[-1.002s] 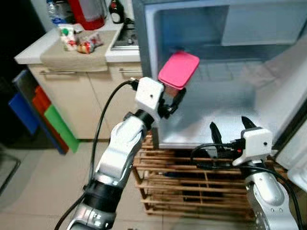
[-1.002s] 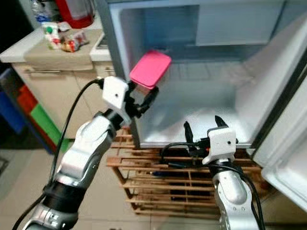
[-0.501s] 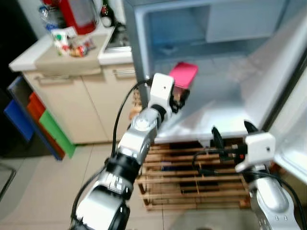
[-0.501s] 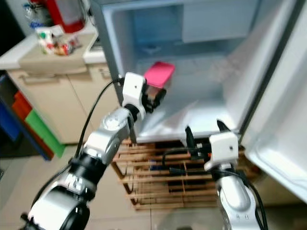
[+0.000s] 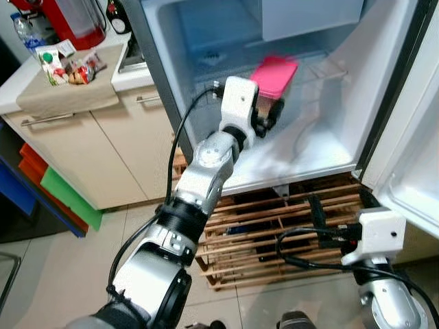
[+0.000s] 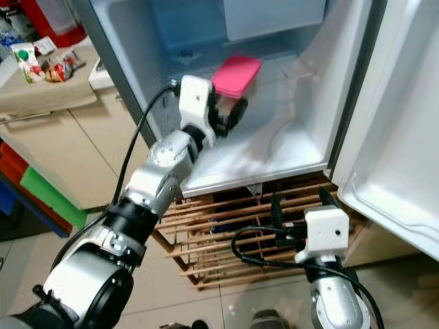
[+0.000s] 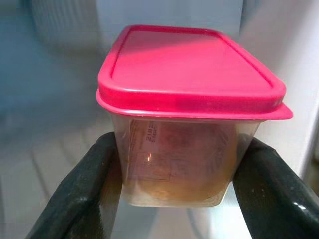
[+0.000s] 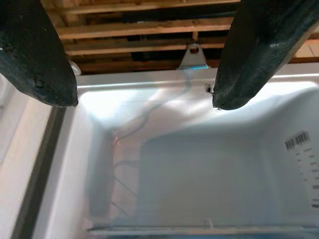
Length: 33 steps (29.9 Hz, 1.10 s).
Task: Restocking fridge
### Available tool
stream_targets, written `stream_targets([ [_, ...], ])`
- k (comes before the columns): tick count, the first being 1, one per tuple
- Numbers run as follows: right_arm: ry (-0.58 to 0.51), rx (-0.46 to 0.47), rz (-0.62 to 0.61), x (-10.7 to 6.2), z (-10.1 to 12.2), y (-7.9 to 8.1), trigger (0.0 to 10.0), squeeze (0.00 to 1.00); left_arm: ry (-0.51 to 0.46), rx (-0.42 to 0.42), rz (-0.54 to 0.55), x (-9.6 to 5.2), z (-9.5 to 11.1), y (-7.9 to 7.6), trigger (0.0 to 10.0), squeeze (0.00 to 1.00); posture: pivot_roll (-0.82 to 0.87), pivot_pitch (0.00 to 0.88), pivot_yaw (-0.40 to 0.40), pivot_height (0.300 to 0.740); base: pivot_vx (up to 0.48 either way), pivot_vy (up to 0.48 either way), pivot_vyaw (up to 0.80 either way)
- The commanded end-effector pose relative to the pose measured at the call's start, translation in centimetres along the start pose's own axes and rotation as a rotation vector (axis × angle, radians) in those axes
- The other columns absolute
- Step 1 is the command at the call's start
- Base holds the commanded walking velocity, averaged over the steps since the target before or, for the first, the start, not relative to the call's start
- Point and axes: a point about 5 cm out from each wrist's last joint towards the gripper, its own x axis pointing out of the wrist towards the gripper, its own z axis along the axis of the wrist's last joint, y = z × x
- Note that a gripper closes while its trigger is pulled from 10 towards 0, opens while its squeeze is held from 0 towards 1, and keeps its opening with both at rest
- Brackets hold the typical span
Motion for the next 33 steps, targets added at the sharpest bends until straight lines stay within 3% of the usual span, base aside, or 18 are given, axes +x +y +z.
stream_targets([
  [1, -0.011, -0.001, 0.002, -0.2, 0.6, 0.2, 10.0, 0.00, -0.088, -0.102, -0.004, 1.3, 2.0, -3.1, 10.0, 0.00, -0.36, 0.093, 0.214, 0.740, 0.000, 0.000, 0.00],
  [9, 0.005, -0.010, 0.008, -0.4, 0.5, -0.1, 10.0, 0.00, -0.082, -0.094, 0.132, 0.7, 1.7, -1.1, 10.0, 0.00, -0.36, 0.098, 0.197, 0.740, 0.000, 0.000, 0.00],
  [17, 0.013, -0.011, 0.024, -0.2, 0.4, 0.0, 10.0, 0.00, -0.064, -0.088, 0.187, 0.1, 1.3, -0.4, 10.0, 0.00, -0.35, 0.097, 0.187, 0.740, 0.000, 0.000, 0.00],
  [22, 0.019, -0.011, 0.030, -0.1, 0.3, -0.1, 10.0, 0.00, -0.014, -0.101, 0.148, -1.0, 0.4, -0.8, 10.0, 0.00, -0.34, 0.099, 0.179, 0.740, 0.000, 0.000, 0.00],
  [25, 0.028, -0.011, 0.033, -0.1, 0.1, -0.2, 10.0, 0.00, 0.033, -0.093, 0.132, -2.2, -0.4, -0.2, 10.0, 0.00, -0.33, 0.095, 0.176, 0.740, 0.000, 0.000, 0.00],
  [33, 0.028, -0.012, 0.043, 0.2, 0.0, -0.2, 10.0, 0.00, 0.070, -0.051, 0.124, -4.3, -0.2, 1.1, 10.0, 0.00, -0.31, 0.075, 0.165, 0.740, 0.000, 0.000, 0.00],
])
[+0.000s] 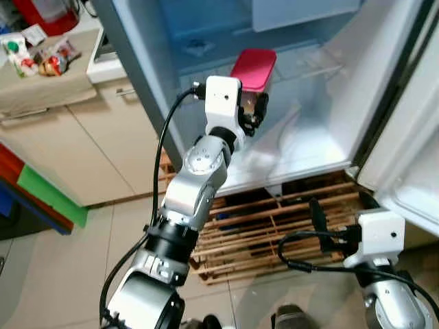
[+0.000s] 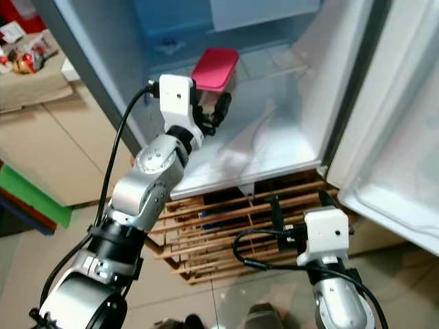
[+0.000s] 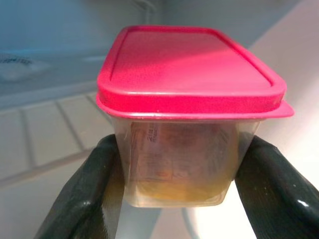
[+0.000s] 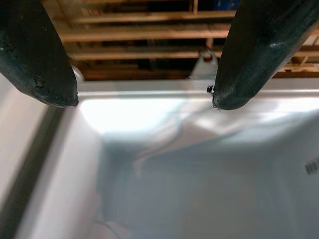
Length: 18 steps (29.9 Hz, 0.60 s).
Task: Restocking fridge
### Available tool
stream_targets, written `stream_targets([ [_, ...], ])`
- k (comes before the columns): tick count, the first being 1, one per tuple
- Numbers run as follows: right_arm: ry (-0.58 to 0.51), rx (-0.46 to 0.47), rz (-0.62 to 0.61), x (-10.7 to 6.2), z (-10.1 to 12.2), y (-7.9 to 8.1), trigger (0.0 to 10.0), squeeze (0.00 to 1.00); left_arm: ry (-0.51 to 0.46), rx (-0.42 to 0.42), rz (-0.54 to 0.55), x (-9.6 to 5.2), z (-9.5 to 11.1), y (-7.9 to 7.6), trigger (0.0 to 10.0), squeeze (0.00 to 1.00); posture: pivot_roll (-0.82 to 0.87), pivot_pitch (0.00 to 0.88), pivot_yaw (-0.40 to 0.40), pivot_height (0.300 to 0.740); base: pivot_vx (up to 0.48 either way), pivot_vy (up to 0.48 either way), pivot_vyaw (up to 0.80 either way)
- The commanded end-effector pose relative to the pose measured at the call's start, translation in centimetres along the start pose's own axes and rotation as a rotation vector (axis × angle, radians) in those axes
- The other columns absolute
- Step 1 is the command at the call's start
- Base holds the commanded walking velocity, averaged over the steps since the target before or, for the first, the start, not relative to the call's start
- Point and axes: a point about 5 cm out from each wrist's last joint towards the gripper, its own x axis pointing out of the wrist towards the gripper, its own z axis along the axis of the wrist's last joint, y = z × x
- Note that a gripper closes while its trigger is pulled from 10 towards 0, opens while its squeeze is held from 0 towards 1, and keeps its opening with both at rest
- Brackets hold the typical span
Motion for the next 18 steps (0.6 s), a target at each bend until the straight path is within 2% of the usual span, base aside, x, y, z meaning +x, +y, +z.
stream_targets([
  [1, 0.013, 0.015, 0.011, 0.1, -0.3, 0.2, 10.0, 0.00, 0.001, 0.009, 0.015, -0.6, 0.2, 0.6, 10.0, 0.00, -0.30, 0.071, 0.162, 0.740, 0.000, 0.000, 0.00],
  [4, 0.006, 0.018, 0.024, 0.4, -0.2, 0.4, 10.0, 0.00, -0.012, 0.010, 0.052, -0.7, 0.4, 0.9, 10.0, 0.00, -0.30, 0.062, 0.158, 0.740, 0.000, 0.000, 0.00],
  [8, -0.004, 0.020, 0.034, 0.8, -0.1, 0.5, 10.0, 0.00, -0.061, 0.009, 0.068, -0.2, 1.6, 0.2, 10.0, 0.00, -0.30, 0.056, 0.157, 0.740, 0.000, 0.000, 0.00],
  [13, -0.004, 0.020, 0.036, 1.0, -0.2, 0.6, 10.0, 0.00, -0.070, 0.016, 0.108, 0.2, 2.0, 0.2, 10.0, 0.00, -0.30, 0.048, 0.161, 0.740, 0.000, 0.000, 0.00],
  [15, -0.006, 0.022, 0.037, 1.1, -0.2, 0.7, 10.0, 0.00, -0.074, 0.010, 0.131, 0.9, 2.2, 0.2, 10.0, 0.00, -0.30, 0.045, 0.163, 0.740, 0.000, 0.000, 0.00],
  [18, -0.010, 0.024, 0.039, 1.2, -0.2, 0.9, 10.0, 0.00, -0.077, 0.000, 0.117, 2.8, 2.3, -1.1, 10.0, 0.00, -0.30, 0.046, 0.167, 0.740, 0.000, 0.000, 0.00],
])
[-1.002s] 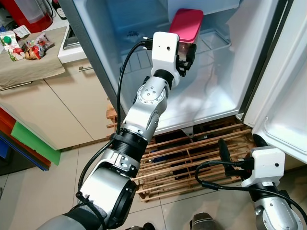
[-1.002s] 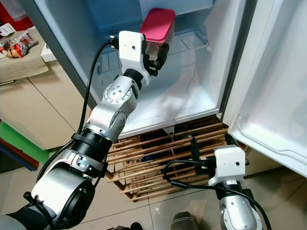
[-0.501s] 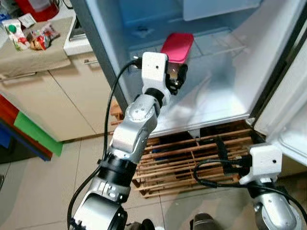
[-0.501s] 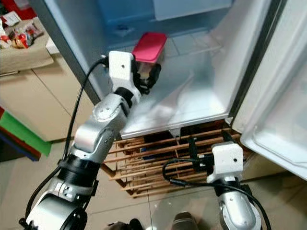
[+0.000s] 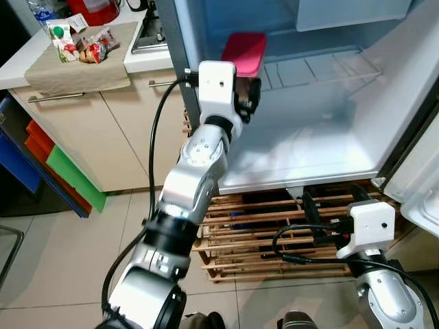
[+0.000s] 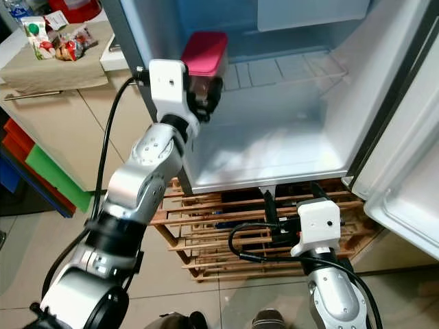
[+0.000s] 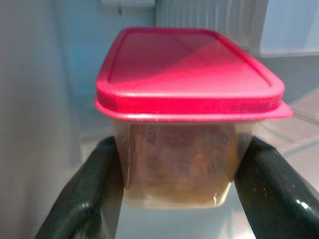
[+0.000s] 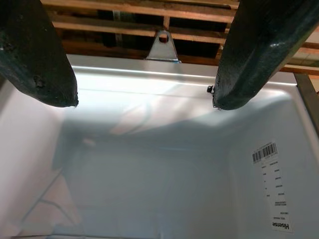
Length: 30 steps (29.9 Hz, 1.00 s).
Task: Restocking fridge
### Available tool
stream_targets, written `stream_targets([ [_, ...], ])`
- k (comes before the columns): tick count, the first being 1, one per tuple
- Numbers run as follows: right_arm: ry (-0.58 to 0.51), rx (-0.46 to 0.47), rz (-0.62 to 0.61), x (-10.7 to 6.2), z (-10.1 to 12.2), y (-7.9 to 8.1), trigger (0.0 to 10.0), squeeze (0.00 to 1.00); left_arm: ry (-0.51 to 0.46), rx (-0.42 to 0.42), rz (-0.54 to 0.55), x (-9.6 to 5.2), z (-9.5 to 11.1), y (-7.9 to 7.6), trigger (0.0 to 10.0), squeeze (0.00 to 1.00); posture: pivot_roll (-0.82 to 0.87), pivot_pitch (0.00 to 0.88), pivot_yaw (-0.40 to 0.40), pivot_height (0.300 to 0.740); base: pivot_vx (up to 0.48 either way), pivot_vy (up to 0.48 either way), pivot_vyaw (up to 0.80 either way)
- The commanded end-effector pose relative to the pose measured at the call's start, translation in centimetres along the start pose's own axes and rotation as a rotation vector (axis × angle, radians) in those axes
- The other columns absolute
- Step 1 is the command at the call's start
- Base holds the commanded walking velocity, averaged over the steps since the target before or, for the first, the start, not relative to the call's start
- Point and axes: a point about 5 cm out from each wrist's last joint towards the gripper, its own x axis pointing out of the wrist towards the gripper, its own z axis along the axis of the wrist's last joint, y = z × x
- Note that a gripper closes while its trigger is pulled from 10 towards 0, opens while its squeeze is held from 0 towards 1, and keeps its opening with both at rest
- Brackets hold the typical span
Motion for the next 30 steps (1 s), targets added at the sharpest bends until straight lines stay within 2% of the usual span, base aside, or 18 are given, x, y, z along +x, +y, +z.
stream_targets([
  [1, -0.009, 0.010, 0.013, 0.2, 0.1, 0.5, 10.0, 0.00, -0.006, -0.037, -0.018, 1.1, 0.2, -1.9, 10.0, 0.00, -0.31, 0.047, 0.169, 0.740, 0.000, 0.000, 0.00],
  [5, -0.013, 0.013, 0.010, 0.2, 0.1, 0.6, 10.0, 0.00, 0.013, -0.047, -0.021, 1.9, -0.2, -3.2, 10.0, 0.00, -0.31, 0.053, 0.179, 0.740, 0.000, 0.000, 0.00],
  [11, -0.010, 0.019, 0.003, -0.3, 0.2, 1.0, 10.0, 0.00, 0.035, -0.074, 0.040, 3.3, -0.5, -3.5, 10.0, 0.00, -0.34, 0.075, 0.191, 0.740, 0.000, 0.000, 0.00],
  [12, -0.005, 0.021, -0.001, -0.6, 0.2, 1.0, 10.0, 0.00, 0.033, -0.078, 0.059, 3.8, -0.3, -3.3, 10.0, 0.00, -0.35, 0.087, 0.195, 0.740, 0.000, 0.000, 0.00],
  [16, 0.005, 0.023, -0.003, -1.1, 0.2, 1.2, 10.0, 0.00, 0.035, -0.072, 0.091, 4.3, -0.1, -2.9, 10.0, 0.00, -0.36, 0.105, 0.197, 0.740, 0.000, 0.000, 0.00],
  [19, 0.019, 0.023, -0.006, -1.7, 0.1, 1.2, 10.0, 0.00, 0.037, -0.107, 0.122, 4.8, 0.3, -2.5, 10.0, 0.00, -0.38, 0.117, 0.198, 0.740, 0.000, 0.000, 0.00],
  [20, 0.023, 0.022, -0.007, -1.9, 0.1, 1.2, 10.0, 0.00, 0.039, -0.108, 0.129, 5.0, 0.5, -2.4, 10.0, 0.30, -0.38, 0.120, 0.199, 0.740, 0.000, 0.000, 0.00],
  [21, 0.023, 0.022, -0.007, -1.9, 0.1, 1.2, 10.0, 0.00, 0.039, -0.108, 0.129, 5.0, 0.5, -2.4, 10.0, 0.30, -0.38, 0.120, 0.199, 0.740, 0.000, 0.000, 0.00],
  [22, 0.028, 0.020, -0.011, -2.1, 0.1, 1.2, 10.0, 0.00, 0.047, -0.127, 0.148, 5.3, 0.7, -2.3, 10.0, 0.84, -0.39, 0.126, 0.201, 0.740, 0.000, 0.000, 0.00],
  [29, 0.034, 0.017, -0.019, -2.5, 0.3, 1.2, 10.0, 0.00, 0.065, -0.146, 0.199, 5.5, 0.7, -1.7, 10.0, 0.87, -0.40, 0.138, 0.197, 0.740, 0.000, 0.000, 0.00],
  [30, 0.037, 0.017, -0.018, -2.6, 0.3, 1.2, 10.0, 0.00, 0.068, -0.148, 0.211, 5.5, 0.7, -1.5, 10.0, 0.93, -0.40, 0.140, 0.195, 0.740, 0.000, 0.000, 0.00],
])
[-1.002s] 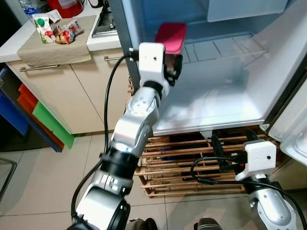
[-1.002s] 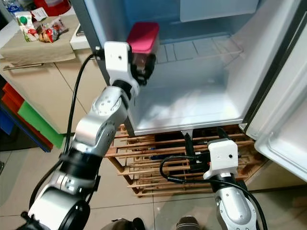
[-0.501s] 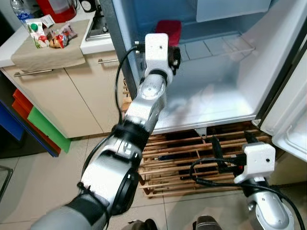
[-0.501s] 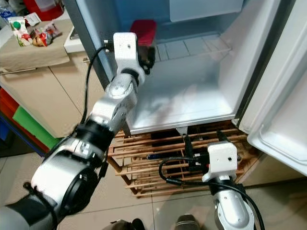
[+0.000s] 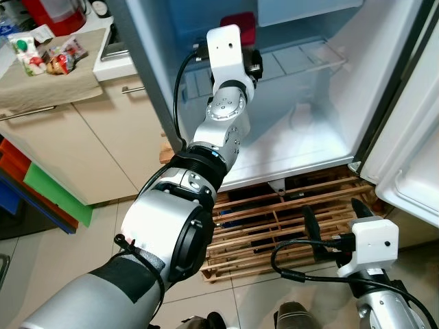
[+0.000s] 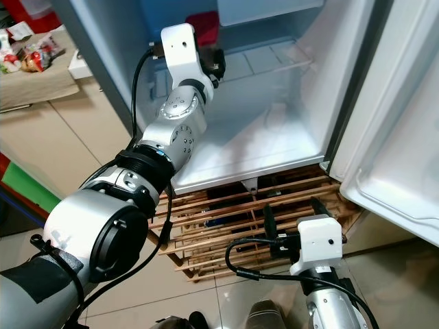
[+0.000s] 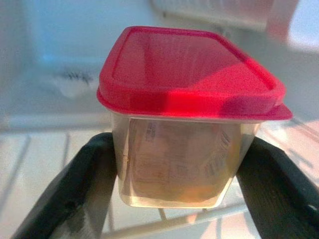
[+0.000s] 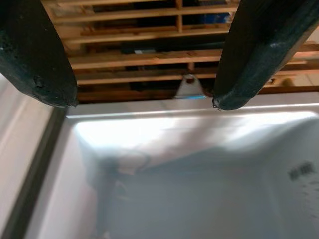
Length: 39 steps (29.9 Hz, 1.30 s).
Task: Restocking fridge
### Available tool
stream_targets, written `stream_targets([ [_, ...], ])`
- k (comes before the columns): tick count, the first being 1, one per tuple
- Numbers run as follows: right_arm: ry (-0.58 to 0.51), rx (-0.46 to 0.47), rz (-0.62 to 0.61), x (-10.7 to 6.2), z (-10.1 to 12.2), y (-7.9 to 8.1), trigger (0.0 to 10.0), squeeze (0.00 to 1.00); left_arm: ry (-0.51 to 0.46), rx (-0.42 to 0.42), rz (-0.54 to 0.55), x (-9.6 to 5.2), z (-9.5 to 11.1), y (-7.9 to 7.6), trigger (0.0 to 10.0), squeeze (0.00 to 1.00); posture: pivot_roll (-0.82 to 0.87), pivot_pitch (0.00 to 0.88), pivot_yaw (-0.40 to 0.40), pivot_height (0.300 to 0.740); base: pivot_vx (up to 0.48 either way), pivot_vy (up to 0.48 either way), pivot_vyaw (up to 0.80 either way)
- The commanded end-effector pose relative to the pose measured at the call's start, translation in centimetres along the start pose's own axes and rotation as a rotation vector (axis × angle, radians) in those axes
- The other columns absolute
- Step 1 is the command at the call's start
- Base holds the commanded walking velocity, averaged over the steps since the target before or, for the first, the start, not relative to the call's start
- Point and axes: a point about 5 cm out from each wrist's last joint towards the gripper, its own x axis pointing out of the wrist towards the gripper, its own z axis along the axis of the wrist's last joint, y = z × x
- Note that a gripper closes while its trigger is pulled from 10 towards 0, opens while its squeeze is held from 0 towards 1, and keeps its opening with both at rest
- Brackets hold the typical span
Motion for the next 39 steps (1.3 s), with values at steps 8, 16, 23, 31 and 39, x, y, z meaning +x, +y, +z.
stream_targets([
  [8, 0.012, -0.007, 0.016, -0.8, 0.4, 0.1, 10.0, 0.00, -0.009, -0.016, 0.060, 0.3, 0.7, 0.0, 10.0, 1.00, -0.41, 0.158, 0.186, 0.740, 0.000, 0.000, 0.00],
  [16, 0.016, -0.013, 0.020, -0.7, 0.5, 0.1, 10.0, 0.00, -0.099, -0.006, 0.094, 0.4, 2.6, -0.4, 10.0, 1.00, -0.41, 0.154, 0.176, 0.740, 0.000, 0.000, 0.00],
  [23, 0.018, -0.017, 0.028, -0.5, 0.5, -0.1, 10.0, 0.00, -0.064, -0.017, -0.008, -0.4, 1.3, -2.9, 10.0, 1.00, -0.39, 0.151, 0.167, 0.740, 0.000, 0.000, 0.00],
  [31, 0.023, -0.017, 0.050, -0.1, 0.2, -0.1, 10.0, 0.00, -0.004, 0.017, -0.101, -1.4, -1.2, -3.4, 10.0, 1.00, -0.35, 0.128, 0.149, 0.740, 0.000, 0.000, 0.00],
  [39, 0.019, -0.008, 0.068, 0.6, 0.0, 0.1, 10.0, 0.00, 0.027, 0.132, -0.027, -1.3, -2.6, 0.4, 10.0, 1.00, -0.32, 0.098, 0.141, 0.740, 0.000, 0.000, 0.00],
])
